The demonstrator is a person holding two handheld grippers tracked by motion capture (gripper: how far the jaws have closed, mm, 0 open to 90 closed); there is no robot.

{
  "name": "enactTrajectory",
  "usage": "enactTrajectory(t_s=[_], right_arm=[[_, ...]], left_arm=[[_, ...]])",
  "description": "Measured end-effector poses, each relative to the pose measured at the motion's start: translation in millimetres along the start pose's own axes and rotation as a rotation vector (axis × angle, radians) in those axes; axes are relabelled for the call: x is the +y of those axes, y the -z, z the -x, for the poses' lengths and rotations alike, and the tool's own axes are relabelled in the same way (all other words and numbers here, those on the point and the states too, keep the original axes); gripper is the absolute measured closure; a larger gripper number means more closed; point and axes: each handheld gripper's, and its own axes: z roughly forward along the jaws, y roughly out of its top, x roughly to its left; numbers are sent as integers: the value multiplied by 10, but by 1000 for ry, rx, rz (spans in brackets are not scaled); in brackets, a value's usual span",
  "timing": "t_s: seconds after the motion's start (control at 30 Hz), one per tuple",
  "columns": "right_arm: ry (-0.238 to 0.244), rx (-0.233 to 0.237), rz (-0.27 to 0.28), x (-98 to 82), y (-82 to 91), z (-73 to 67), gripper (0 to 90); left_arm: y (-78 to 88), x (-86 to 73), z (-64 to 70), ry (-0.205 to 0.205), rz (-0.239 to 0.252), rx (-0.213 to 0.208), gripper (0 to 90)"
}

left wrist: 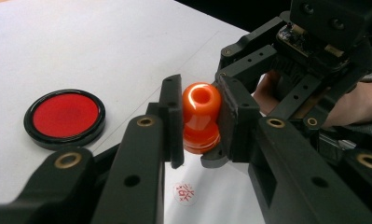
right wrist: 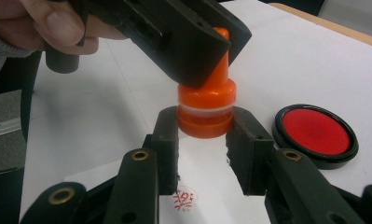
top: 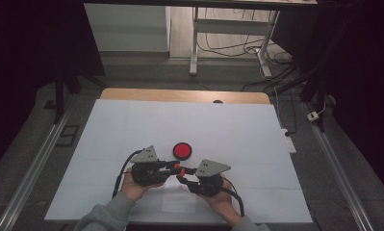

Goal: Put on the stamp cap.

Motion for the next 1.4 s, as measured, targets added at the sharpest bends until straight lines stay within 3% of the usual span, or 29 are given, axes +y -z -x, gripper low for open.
enactTrajectory(t_s=[0.8,1.13,1.4], right_arm=[[-15,-13,8,-3,10,-7,646],[24,-32,-15,13,8,-42,647],[66,-48,-60,8,-14,-57,647]], left_arm=[[-36,-32,16,-8,3,1,724],[-47,-53,32,-14,0,7,726],[-99,-99,63,-22,-15,35,727]])
